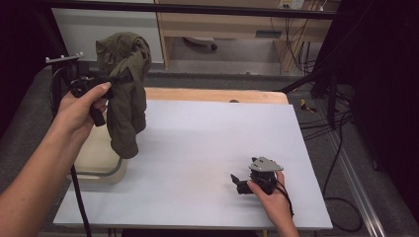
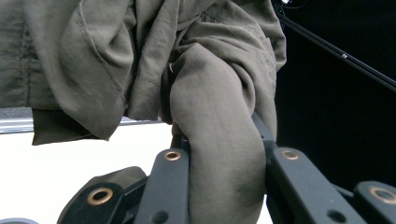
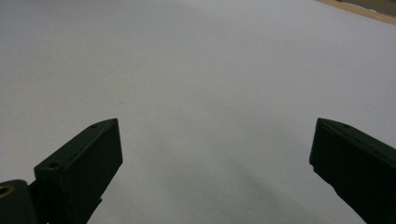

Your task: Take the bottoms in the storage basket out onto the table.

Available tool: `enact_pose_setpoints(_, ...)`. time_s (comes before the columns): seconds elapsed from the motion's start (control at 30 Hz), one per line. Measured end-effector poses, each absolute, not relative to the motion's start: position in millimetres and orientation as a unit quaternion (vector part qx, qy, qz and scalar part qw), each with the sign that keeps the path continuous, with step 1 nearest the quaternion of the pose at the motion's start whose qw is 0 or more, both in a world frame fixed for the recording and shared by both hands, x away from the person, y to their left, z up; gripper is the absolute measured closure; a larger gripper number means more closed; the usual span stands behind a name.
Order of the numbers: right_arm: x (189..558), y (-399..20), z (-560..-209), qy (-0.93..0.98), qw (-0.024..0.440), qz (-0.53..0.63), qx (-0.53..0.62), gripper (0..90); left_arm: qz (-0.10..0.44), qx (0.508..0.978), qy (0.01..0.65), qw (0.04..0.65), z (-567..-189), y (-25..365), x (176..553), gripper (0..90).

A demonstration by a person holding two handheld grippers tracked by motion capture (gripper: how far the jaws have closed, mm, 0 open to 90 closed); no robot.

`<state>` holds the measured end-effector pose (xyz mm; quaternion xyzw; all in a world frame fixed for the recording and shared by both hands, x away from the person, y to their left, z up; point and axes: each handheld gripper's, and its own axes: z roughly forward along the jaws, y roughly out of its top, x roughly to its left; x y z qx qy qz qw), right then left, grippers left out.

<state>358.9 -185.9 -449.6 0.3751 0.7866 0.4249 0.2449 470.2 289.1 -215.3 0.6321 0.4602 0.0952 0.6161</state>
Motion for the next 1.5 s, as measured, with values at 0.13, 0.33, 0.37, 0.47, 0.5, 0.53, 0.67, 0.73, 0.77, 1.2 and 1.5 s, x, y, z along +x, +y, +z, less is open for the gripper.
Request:
enact_pose_setpoints(0.13, 359, -186, -449, 0.787, 0.243, 0.425, 0.376, 3.3, 0.094, 0.636, 0.458, 0.614, -217, 286, 470, 74.3)
enact_pose_setpoints(0.33, 358, -186, -449, 0.786, 0.242, 0.426, 0.376, 3.3, 0.090, 0.637, 0.457, 0.614, -220, 281, 472, 74.4)
enact_pose_setpoints(0.37, 358, -186, -449, 0.787, 0.243, 0.426, 0.375, 3.3, 0.089, 0.638, 0.455, 0.614, -221, 279, 472, 74.4)
enact_pose_setpoints(0.47, 358, -186, -449, 0.786, 0.244, 0.426, 0.375, 3.2, 0.087, 0.641, 0.454, 0.613, -221, 275, 472, 74.4)
enact_pose_setpoints(0.5, 358, -186, -449, 0.787, 0.244, 0.426, 0.374, 3.2, 0.086, 0.642, 0.453, 0.613, -222, 274, 473, 74.4)
enact_pose_setpoints(0.53, 358, -186, -449, 0.786, 0.244, 0.426, 0.375, 3.2, 0.085, 0.642, 0.452, 0.613, -222, 272, 473, 74.4)
enact_pose_setpoints(0.67, 358, -187, -448, 0.784, 0.244, 0.427, 0.378, 3.2, 0.081, 0.645, 0.450, 0.613, -224, 266, 474, 74.4)
enact_pose_setpoints(0.73, 358, -188, -449, 0.785, 0.244, 0.427, 0.378, 3.3, 0.080, 0.646, 0.449, 0.612, -224, 264, 474, 74.4)
enact_pose_setpoints(0.77, 358, -188, -449, 0.785, 0.244, 0.426, 0.378, 3.3, 0.079, 0.646, 0.449, 0.612, -225, 263, 474, 74.4)
enact_pose_setpoints(1.2, 359, -188, -449, 0.786, 0.244, 0.426, 0.377, 3.3, 0.072, 0.650, 0.446, 0.611, -229, 252, 476, 74.4)
enact_pose_setpoints(1.5, 359, -189, -449, 0.785, 0.244, 0.426, 0.379, 3.2, 0.062, 0.656, 0.443, 0.608, -233, 237, 478, 74.4)
